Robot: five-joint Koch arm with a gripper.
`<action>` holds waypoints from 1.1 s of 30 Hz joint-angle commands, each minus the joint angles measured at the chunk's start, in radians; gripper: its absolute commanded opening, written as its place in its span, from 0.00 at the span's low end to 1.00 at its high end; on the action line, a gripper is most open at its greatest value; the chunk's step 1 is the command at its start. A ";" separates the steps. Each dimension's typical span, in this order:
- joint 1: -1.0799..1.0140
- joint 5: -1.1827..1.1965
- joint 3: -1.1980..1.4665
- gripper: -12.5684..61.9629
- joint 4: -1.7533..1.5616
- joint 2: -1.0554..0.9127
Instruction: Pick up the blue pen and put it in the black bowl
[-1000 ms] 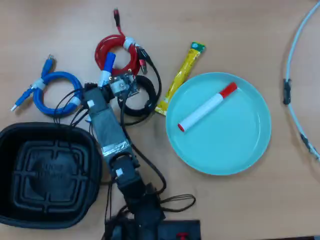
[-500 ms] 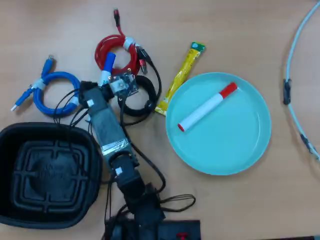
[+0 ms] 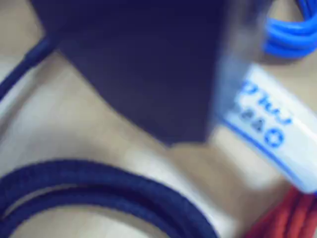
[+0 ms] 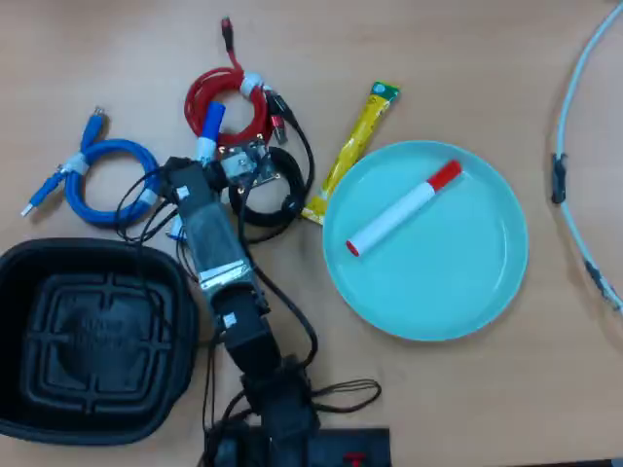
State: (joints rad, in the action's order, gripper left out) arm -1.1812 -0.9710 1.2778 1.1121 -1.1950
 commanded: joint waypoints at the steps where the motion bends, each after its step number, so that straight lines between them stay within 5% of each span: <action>1: -0.009 0.015 -0.035 0.62 -0.043 -0.009; 29: 0.002 0.043 -0.078 0.61 -0.092 0.109; 33: 0.006 0.095 -0.095 0.50 -0.094 0.117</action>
State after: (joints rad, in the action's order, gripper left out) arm -1.1842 -0.9066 1.2778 1.0569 -1.0707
